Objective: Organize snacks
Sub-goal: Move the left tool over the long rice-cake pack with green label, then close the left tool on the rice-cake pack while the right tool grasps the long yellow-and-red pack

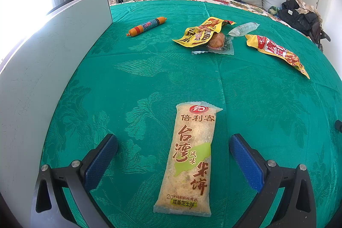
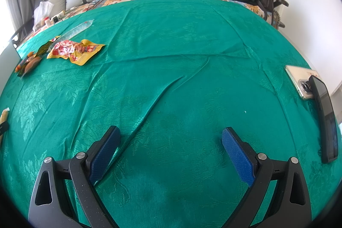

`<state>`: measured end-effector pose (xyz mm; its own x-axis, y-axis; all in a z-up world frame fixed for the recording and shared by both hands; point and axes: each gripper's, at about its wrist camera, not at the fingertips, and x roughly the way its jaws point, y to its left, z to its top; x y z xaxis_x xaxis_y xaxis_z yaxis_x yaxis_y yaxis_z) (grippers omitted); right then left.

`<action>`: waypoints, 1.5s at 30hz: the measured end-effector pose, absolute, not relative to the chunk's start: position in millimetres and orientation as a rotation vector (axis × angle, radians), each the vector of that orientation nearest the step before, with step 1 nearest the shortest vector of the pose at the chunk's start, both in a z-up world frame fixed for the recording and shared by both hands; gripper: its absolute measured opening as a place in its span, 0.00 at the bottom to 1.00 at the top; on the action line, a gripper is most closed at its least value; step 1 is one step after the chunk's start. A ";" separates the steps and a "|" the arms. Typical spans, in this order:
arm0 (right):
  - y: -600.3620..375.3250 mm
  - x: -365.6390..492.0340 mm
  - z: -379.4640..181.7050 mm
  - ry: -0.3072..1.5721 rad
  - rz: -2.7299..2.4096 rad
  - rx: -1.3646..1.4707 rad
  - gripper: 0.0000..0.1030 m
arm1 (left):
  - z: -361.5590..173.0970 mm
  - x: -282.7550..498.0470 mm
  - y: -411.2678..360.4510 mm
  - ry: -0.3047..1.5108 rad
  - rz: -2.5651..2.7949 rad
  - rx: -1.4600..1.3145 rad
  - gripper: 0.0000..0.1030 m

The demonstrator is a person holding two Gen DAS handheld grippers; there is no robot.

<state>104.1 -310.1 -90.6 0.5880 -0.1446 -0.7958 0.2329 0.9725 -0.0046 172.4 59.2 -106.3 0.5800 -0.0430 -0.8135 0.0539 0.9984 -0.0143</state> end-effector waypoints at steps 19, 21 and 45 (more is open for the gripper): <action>-310.1 104.1 -90.5 0.917 -0.220 0.104 0.95 | -106.2 172.7 59.4 0.951 -0.057 0.012 1.00; -310.1 104.1 -90.5 0.916 -0.220 0.104 0.95 | -106.2 172.6 59.5 0.951 -0.057 0.012 1.00; -252.4 185.2 -37.3 0.823 0.192 0.028 0.93 | -106.3 172.7 59.3 0.951 -0.057 0.012 1.00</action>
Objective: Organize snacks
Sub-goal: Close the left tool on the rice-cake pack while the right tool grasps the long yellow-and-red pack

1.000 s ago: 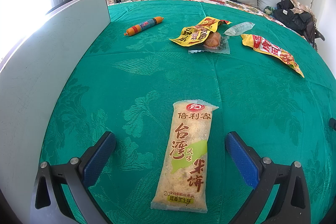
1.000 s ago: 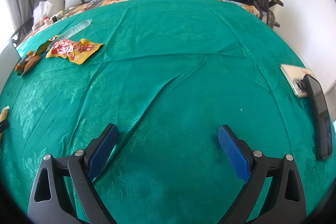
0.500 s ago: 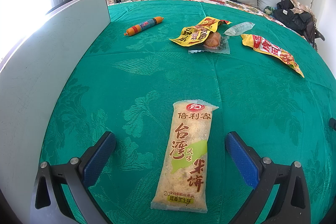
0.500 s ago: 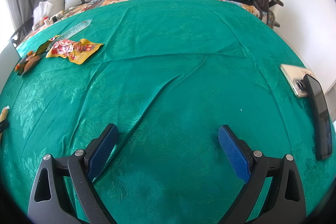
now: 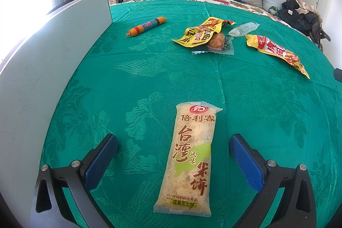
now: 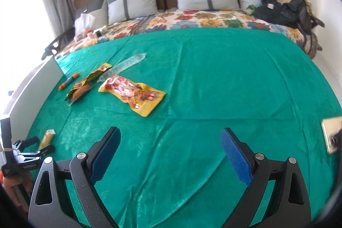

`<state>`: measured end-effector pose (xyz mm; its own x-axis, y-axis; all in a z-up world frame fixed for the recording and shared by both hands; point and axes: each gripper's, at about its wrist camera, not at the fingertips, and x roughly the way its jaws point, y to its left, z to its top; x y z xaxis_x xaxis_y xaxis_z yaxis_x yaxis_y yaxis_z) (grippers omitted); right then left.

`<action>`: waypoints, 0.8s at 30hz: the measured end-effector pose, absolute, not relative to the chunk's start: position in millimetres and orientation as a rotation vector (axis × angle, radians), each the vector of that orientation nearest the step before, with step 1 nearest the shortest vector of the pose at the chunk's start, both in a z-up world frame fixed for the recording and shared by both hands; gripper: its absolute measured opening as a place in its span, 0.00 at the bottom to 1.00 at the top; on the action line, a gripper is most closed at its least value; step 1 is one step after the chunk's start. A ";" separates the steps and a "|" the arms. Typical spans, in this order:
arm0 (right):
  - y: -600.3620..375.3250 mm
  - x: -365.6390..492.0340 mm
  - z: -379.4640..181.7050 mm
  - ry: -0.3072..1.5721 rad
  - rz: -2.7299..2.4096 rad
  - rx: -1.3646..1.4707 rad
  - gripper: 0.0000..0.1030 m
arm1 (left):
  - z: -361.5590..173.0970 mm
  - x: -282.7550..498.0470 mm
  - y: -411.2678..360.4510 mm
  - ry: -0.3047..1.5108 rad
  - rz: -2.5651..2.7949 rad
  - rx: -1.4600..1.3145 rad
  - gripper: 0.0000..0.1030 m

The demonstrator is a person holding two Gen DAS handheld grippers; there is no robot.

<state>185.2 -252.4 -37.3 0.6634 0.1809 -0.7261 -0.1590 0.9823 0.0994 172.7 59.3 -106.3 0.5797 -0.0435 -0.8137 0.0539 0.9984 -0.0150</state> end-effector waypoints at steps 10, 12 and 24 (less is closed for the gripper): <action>-149.2 314.6 -91.2 1.081 0.318 -0.307 0.93 | -106.3 172.8 59.4 0.951 -0.057 0.011 1.00; -153.4 319.3 -93.1 1.118 0.333 -0.238 0.92 | -106.2 172.8 59.5 0.951 -0.057 0.011 1.00; -183.5 250.7 -66.1 1.177 0.339 0.012 0.48 | -106.1 171.6 59.2 0.950 -0.057 0.011 1.00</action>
